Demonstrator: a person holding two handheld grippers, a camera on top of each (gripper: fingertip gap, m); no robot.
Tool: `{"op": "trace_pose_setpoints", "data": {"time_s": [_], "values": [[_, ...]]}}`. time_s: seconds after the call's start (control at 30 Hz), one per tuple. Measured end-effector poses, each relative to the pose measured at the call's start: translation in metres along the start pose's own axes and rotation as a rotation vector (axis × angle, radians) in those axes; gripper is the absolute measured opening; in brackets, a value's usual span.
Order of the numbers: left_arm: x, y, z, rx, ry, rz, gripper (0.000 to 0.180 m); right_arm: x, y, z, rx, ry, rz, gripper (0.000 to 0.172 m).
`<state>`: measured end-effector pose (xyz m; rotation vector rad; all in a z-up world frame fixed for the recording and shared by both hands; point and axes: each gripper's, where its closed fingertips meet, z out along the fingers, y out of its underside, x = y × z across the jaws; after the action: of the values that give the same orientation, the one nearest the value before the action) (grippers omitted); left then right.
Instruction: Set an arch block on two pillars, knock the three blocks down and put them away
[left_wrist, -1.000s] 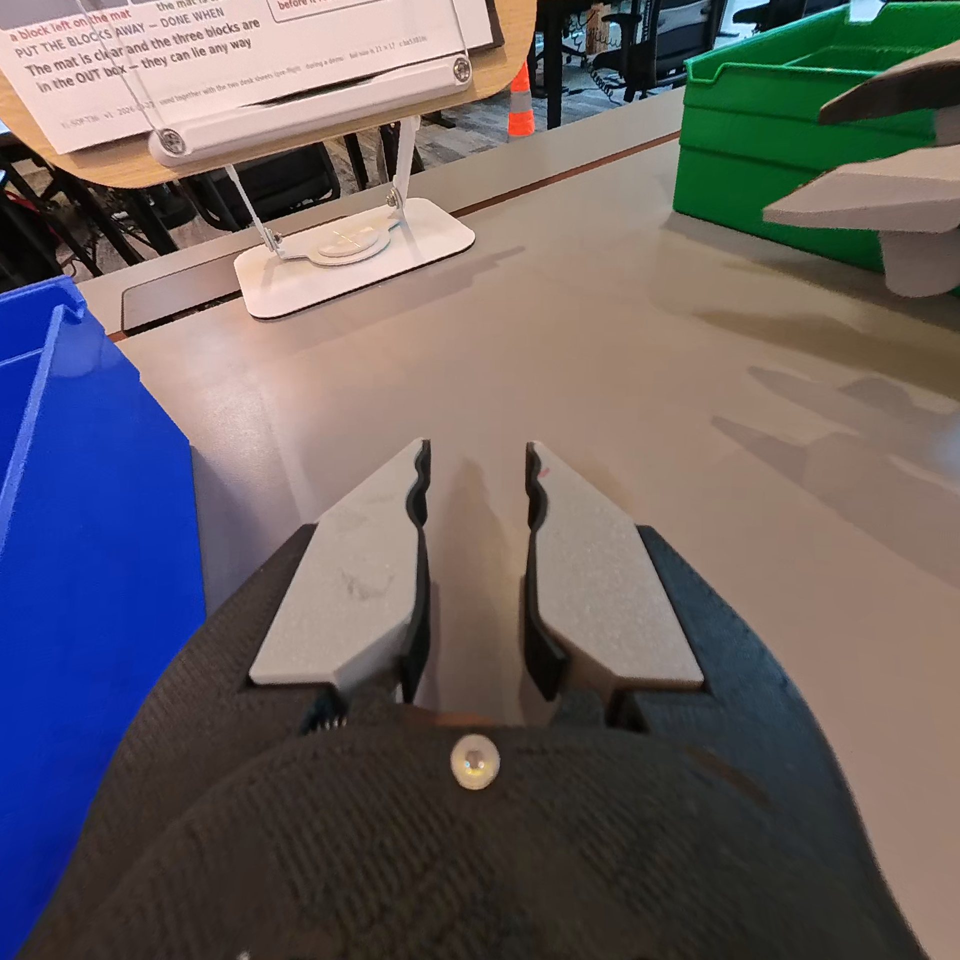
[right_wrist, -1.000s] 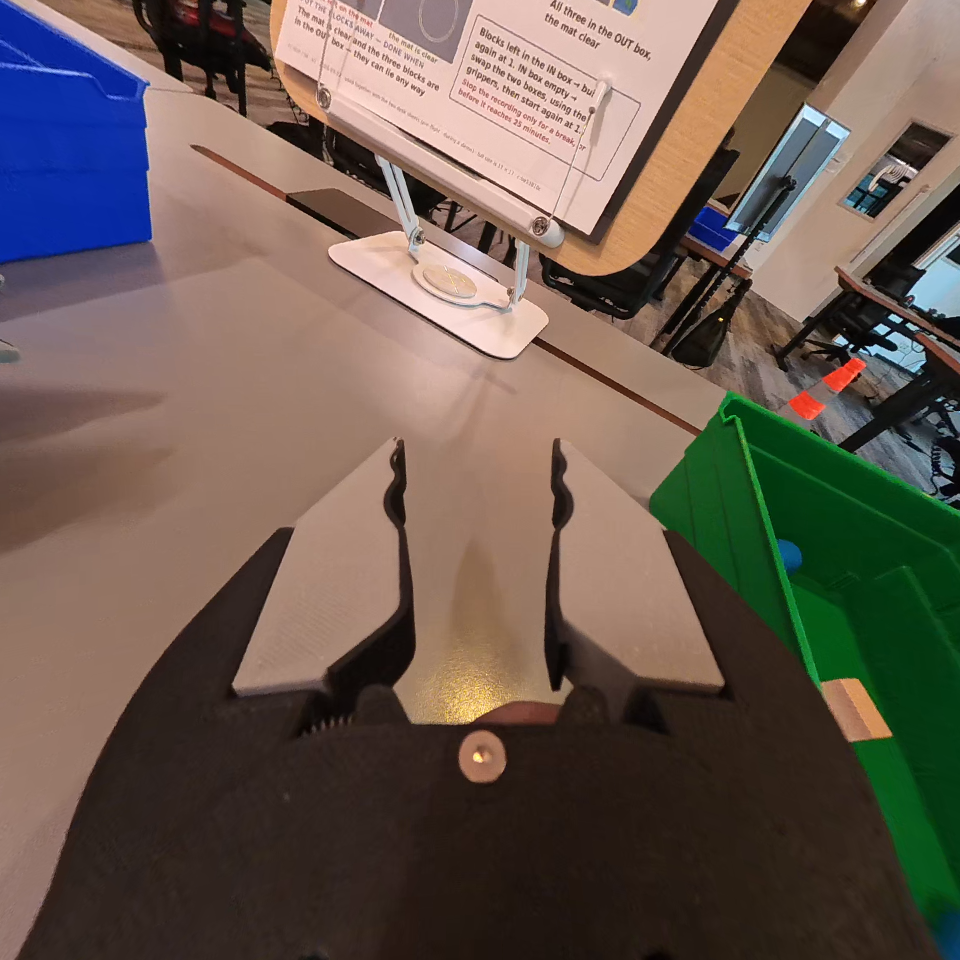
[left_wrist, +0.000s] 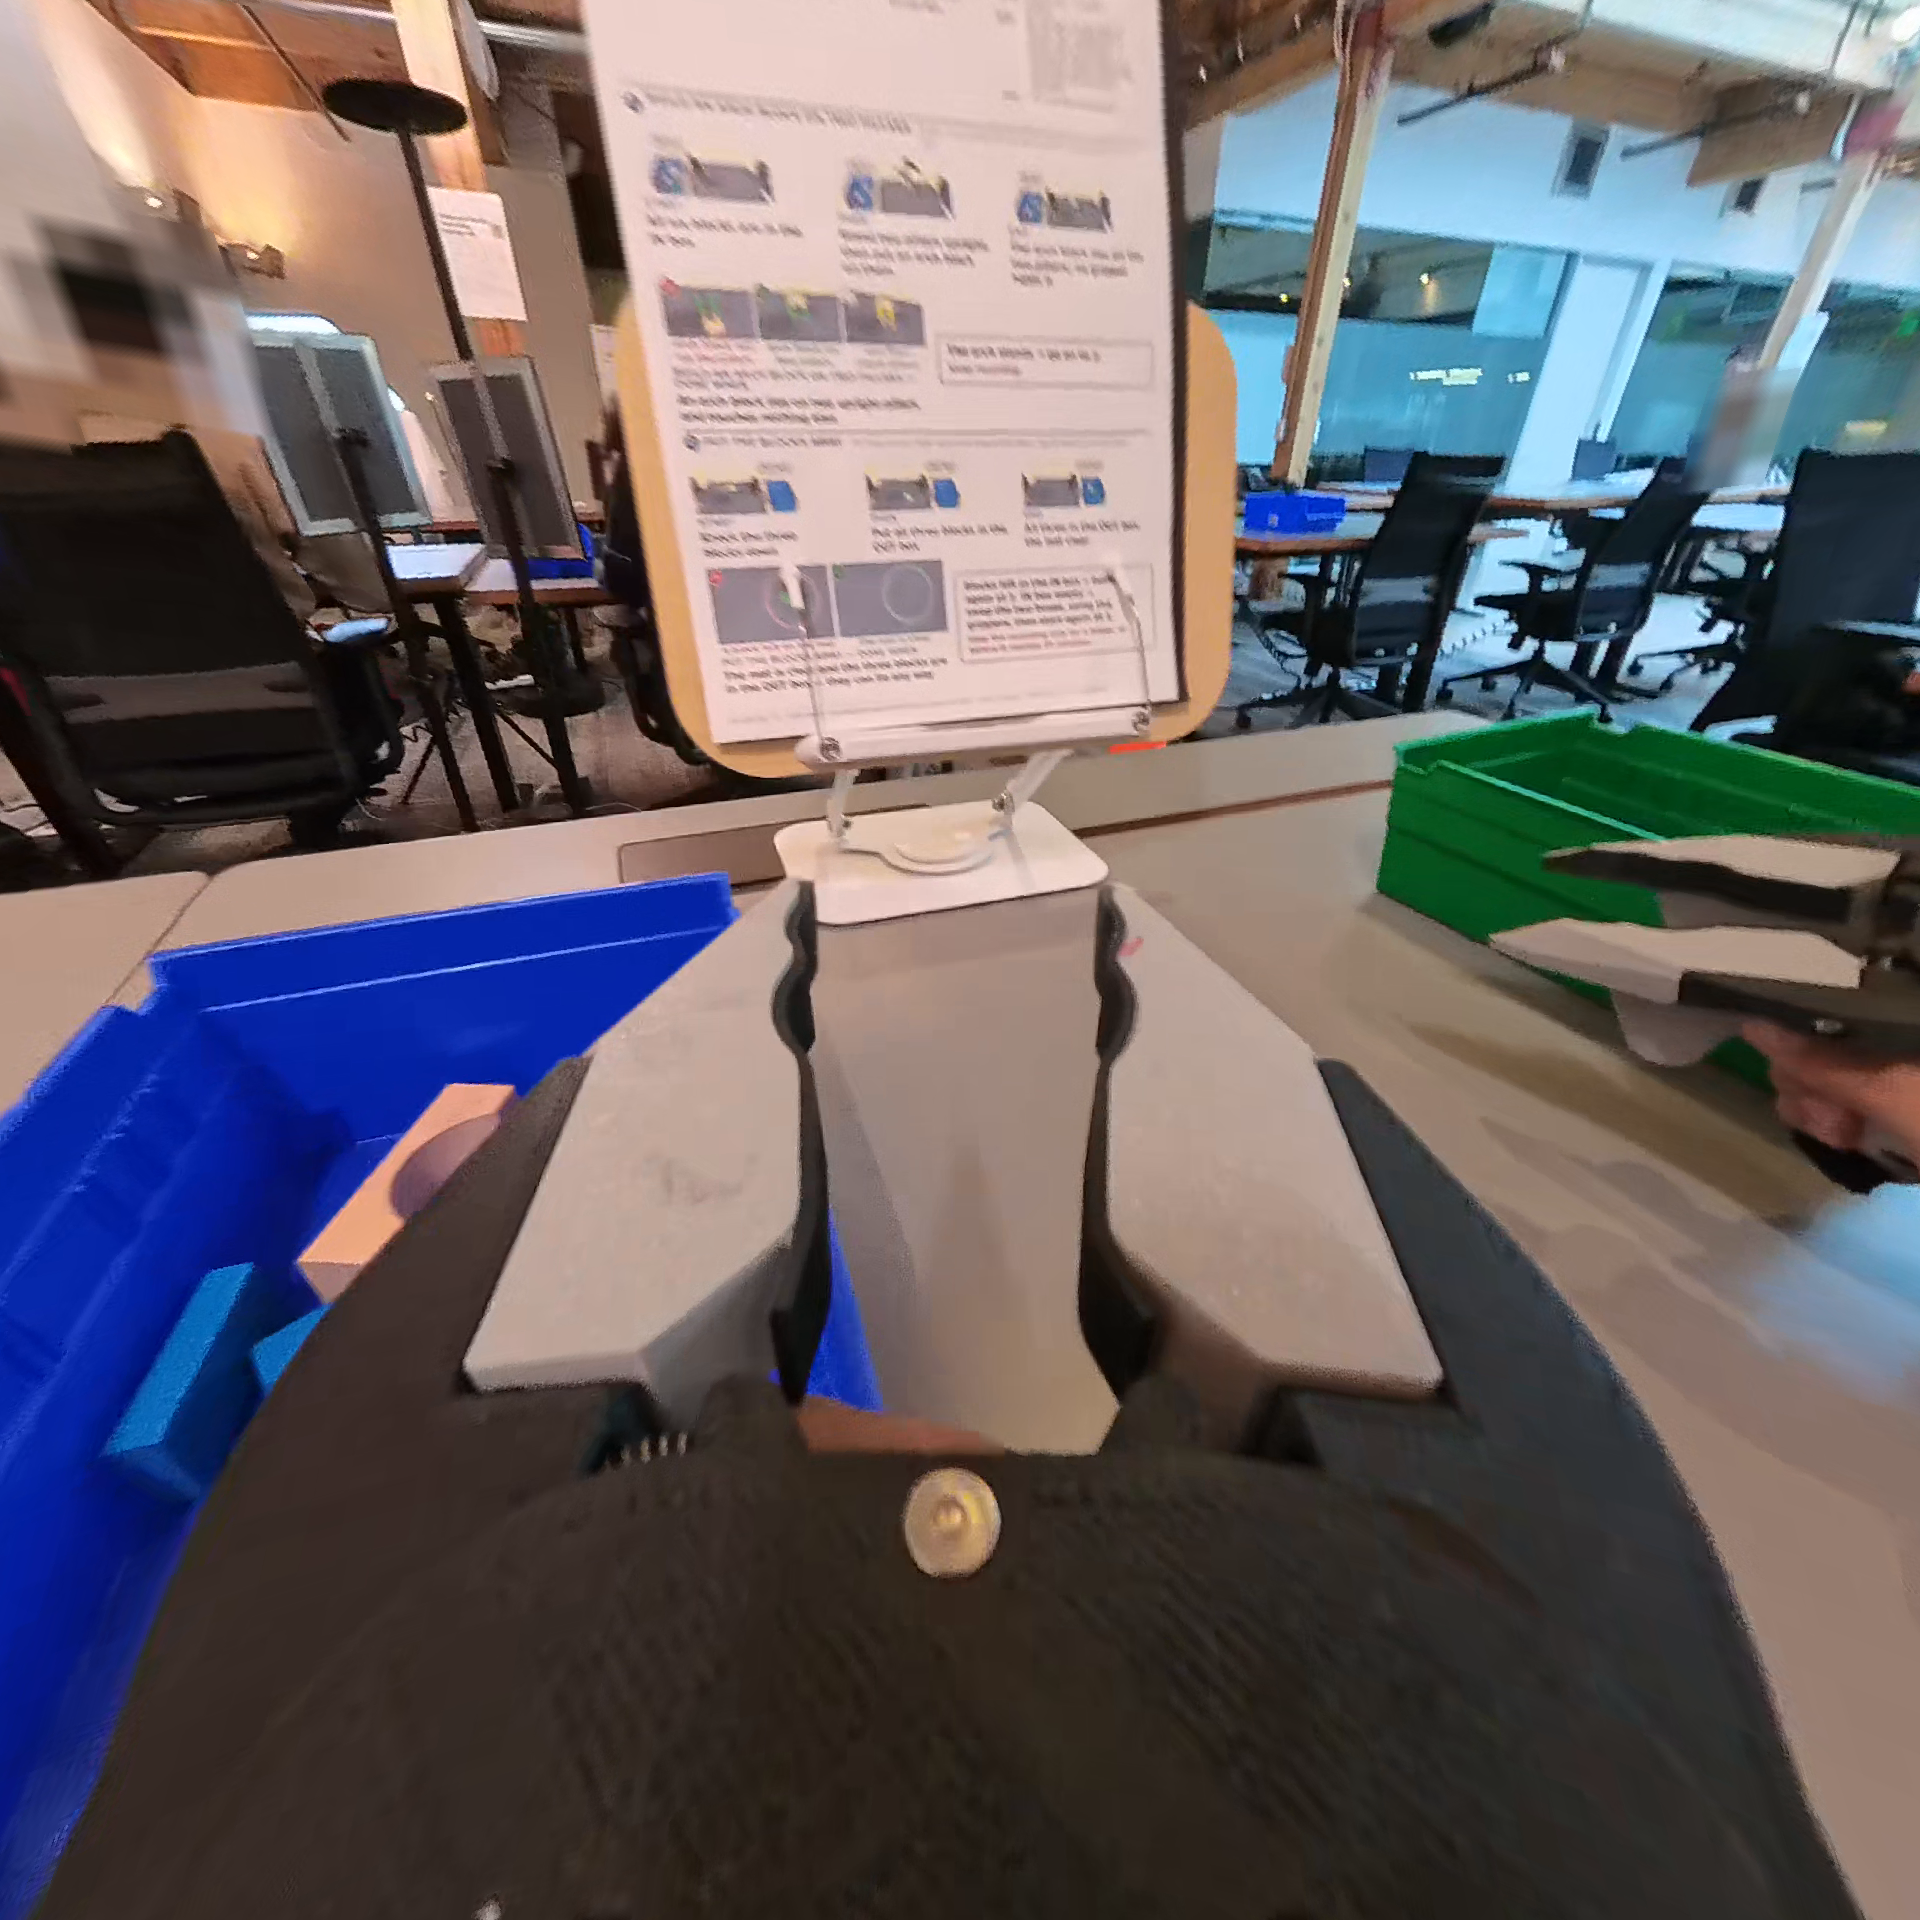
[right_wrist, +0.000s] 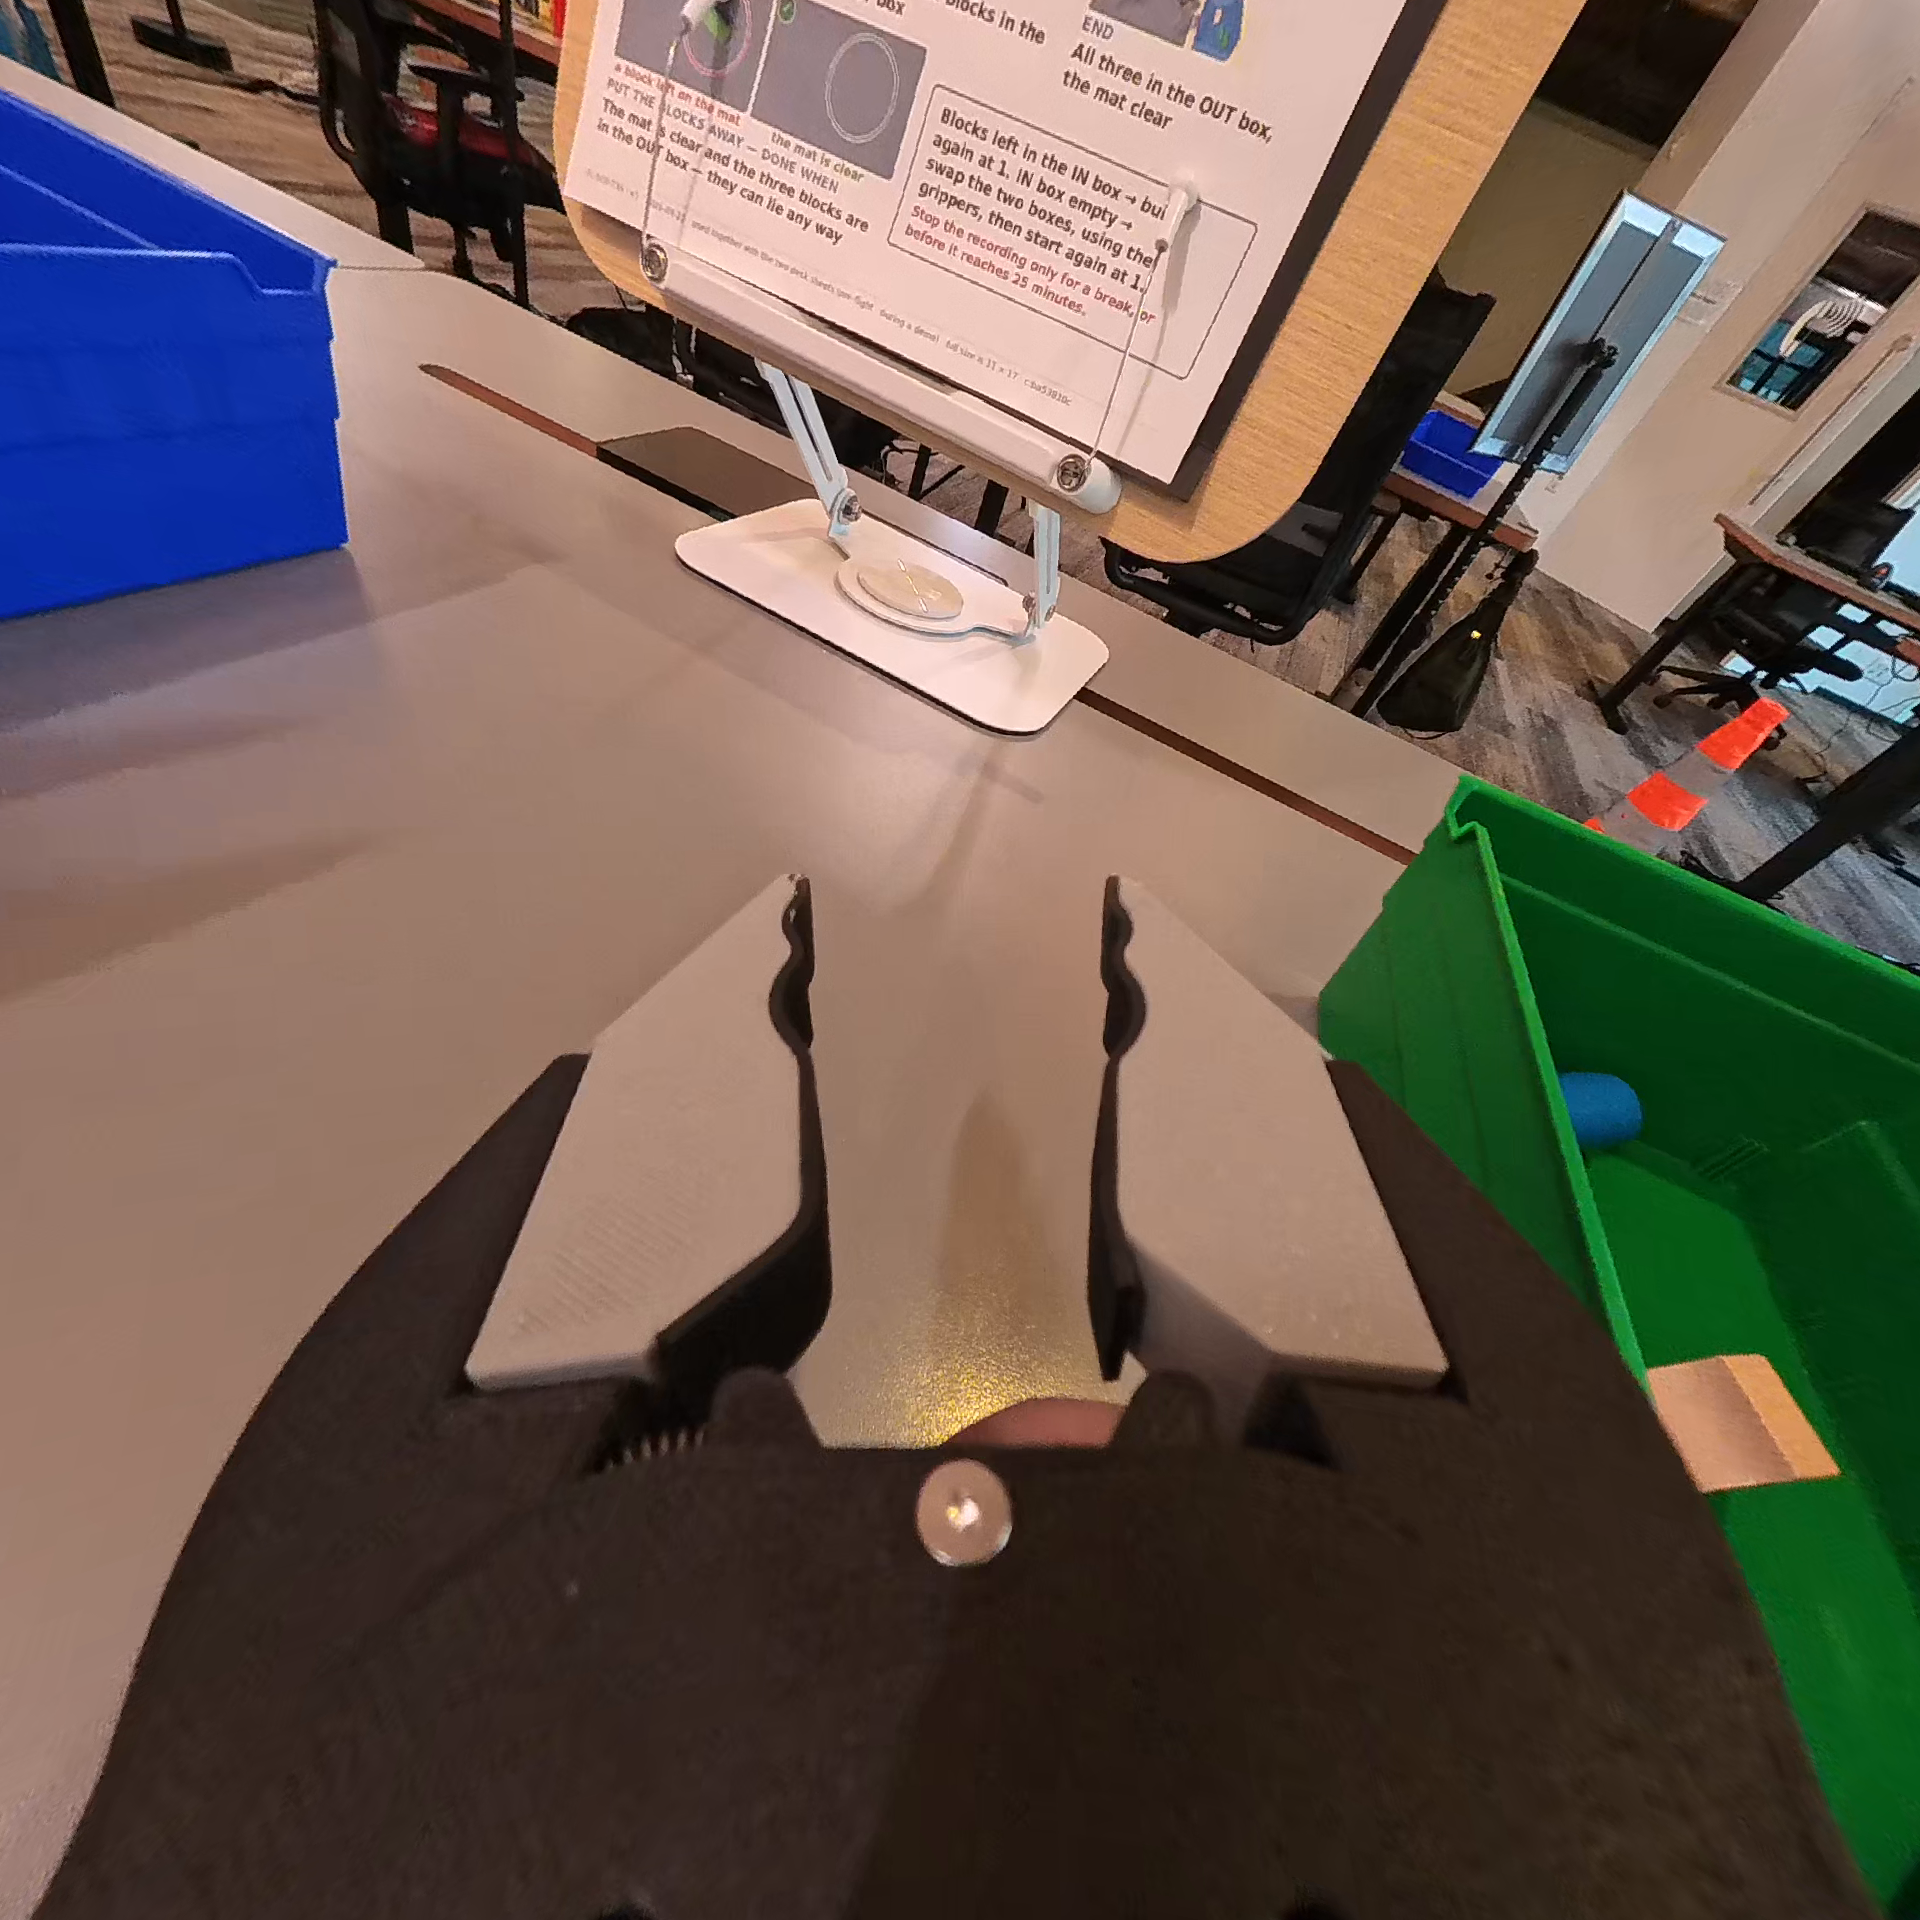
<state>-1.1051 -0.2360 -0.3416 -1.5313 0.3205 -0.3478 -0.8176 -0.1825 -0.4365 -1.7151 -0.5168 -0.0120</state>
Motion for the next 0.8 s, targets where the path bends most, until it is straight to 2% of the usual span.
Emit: {"op": "trace_pose_setpoints", "data": {"time_s": [0.17,0.4,0.63,0.8], "values": [[-0.037,-0.003,-0.012,0.014,-0.066,-0.037,0.054,-0.001,0.000,0.000,-0.002,-0.001,-0.002,0.053],[-0.087,0.039,-0.006,-0.097,-0.134,-0.129,0.059,-0.001,0.001,0.000,-0.006,-0.002,-0.006,0.052],[-0.094,0.062,0.003,-0.143,-0.135,-0.165,0.059,-0.001,0.001,0.001,-0.007,-0.002,-0.009,0.052],[-0.087,0.062,0.006,-0.147,-0.115,-0.157,0.060,0.001,0.001,0.000,-0.004,0.004,-0.005,0.052]]}}
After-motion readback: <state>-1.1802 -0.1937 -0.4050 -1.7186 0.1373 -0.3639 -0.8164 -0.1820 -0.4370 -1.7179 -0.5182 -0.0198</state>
